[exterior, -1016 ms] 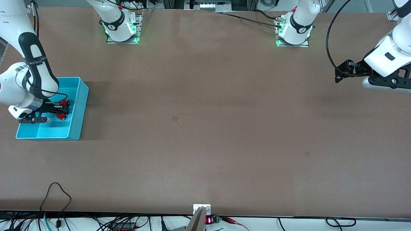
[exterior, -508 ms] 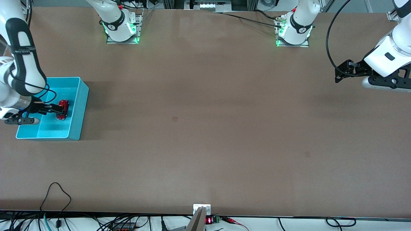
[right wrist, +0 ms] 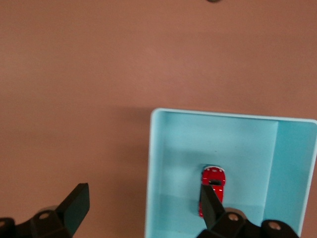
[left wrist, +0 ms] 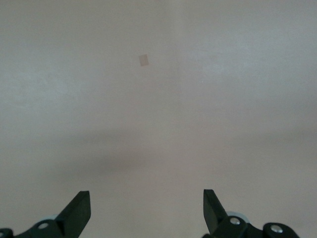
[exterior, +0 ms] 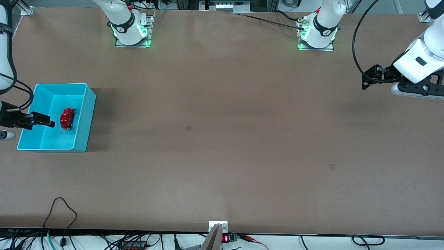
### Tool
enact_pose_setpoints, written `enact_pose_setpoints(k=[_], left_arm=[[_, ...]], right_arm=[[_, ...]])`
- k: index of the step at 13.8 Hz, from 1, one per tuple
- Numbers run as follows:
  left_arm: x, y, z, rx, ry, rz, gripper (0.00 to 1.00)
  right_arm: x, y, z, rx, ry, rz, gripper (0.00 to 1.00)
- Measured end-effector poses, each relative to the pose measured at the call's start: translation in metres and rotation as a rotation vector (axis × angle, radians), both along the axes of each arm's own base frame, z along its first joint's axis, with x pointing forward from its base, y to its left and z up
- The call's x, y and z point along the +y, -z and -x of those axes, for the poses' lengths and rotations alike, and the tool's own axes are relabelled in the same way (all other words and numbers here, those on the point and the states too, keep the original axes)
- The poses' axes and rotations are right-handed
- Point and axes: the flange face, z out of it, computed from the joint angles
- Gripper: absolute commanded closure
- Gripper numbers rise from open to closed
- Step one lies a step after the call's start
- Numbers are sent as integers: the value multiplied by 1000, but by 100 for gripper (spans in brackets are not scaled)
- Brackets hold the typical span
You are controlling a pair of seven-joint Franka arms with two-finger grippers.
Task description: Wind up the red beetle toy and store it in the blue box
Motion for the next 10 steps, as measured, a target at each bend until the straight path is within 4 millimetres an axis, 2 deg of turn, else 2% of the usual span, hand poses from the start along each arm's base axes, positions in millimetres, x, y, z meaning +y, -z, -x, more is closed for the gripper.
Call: enact_pose_setpoints(k=[2, 4, 5, 6, 7, 8, 10], left_arm=[[0, 0, 0, 0, 0, 0, 0], [0, 0, 0, 0, 0, 0, 0], [0, 0, 0, 0, 0, 0, 0], [0, 0, 0, 0, 0, 0, 0], [0, 0, 0, 0, 0, 0, 0], [0, 0, 0, 0, 0, 0, 0], [0, 0, 0, 0, 0, 0, 0]], right_arm=[[43, -33, -8, 5, 25, -5, 0], [100, -70, -11, -5, 32, 3, 0], [121, -88, -8, -20, 30, 20, 0], [132, -106, -3, -35, 30, 33, 0], [132, -121, 4, -42, 38, 36, 0], [123, -132, 11, -45, 50, 33, 0], [99, -143, 21, -37, 77, 23, 0]])
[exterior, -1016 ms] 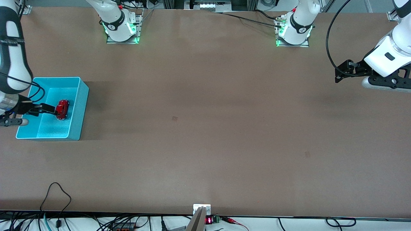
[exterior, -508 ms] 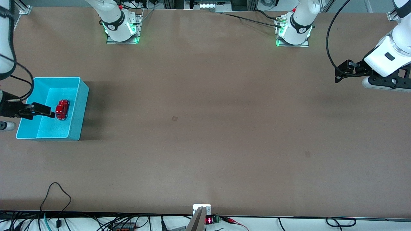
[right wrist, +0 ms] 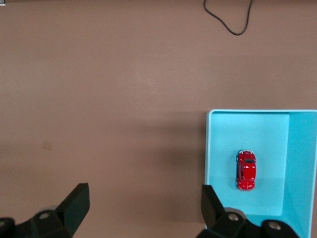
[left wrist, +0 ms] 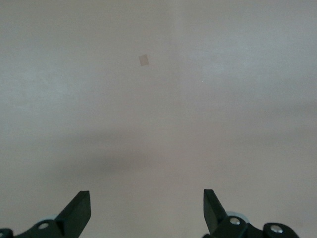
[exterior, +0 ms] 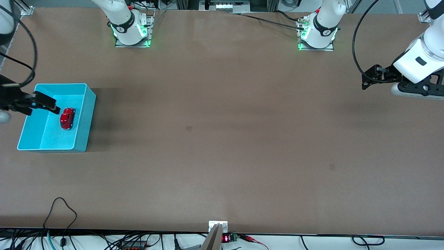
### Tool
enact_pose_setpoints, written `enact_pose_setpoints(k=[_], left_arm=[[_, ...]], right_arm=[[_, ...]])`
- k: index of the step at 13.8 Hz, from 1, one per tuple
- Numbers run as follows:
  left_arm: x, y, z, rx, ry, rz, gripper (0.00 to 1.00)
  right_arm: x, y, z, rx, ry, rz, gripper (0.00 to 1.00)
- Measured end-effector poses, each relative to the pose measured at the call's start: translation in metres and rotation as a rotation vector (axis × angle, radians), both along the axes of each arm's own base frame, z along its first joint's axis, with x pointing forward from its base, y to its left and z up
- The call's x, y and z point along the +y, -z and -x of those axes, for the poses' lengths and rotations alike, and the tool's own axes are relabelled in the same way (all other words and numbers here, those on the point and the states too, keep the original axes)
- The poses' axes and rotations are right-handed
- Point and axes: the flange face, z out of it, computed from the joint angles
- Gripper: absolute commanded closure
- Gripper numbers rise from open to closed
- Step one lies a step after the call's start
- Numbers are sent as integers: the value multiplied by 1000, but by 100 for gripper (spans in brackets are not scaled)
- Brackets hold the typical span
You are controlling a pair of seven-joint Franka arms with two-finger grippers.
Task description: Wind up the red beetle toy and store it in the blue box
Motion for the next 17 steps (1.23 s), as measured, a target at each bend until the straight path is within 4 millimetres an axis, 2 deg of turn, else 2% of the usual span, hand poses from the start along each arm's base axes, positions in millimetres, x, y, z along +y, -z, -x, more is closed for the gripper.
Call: enact_pose_setpoints(k=[2, 4, 8, 11, 17], left_arm=[[0, 0, 0, 0, 0, 0, 0], [0, 0, 0, 0, 0, 0, 0], [0, 0, 0, 0, 0, 0, 0], [0, 0, 0, 0, 0, 0, 0], [0, 0, 0, 0, -1, 0, 0]], right_arm=[[-8, 0, 7, 35, 4, 21, 0], [-4, 6, 13, 61, -4, 42, 0], [-4, 12, 47, 54, -9, 92, 0], [-3, 3, 67, 48, 24, 91, 0], [-2, -3, 73, 44, 27, 90, 0]])
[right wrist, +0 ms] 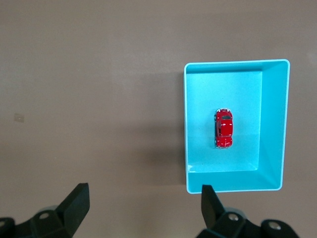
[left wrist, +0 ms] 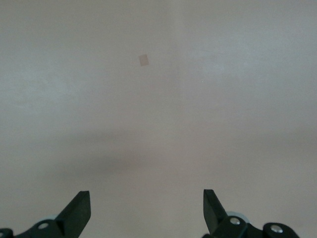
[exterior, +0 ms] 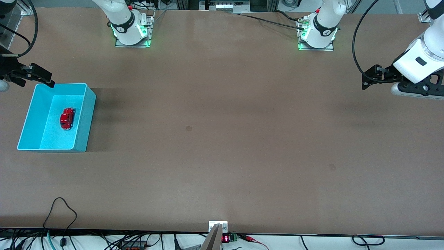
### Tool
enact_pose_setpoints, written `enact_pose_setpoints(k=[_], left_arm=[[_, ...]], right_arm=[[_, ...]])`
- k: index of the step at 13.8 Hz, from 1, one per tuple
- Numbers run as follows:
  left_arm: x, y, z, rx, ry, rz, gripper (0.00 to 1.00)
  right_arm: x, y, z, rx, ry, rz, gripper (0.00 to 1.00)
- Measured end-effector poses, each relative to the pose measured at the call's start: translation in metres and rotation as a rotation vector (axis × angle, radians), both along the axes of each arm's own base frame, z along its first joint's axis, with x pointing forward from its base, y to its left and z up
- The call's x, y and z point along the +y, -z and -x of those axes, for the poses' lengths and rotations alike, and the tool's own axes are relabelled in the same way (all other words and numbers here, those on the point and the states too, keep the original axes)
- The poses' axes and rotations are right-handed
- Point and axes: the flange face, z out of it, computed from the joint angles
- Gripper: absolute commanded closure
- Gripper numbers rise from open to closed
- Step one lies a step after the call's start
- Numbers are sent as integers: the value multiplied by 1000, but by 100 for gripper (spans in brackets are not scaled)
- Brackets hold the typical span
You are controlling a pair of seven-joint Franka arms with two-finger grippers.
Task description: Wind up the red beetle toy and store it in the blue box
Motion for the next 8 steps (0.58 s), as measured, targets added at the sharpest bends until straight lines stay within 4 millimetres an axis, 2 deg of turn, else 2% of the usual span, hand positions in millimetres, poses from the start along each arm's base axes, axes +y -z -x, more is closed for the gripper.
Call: enact_pose_setpoints(k=[8], left_arm=[[0, 0, 0, 0, 0, 0, 0]], right_arm=[[1, 1, 1, 8, -2, -1, 0]])
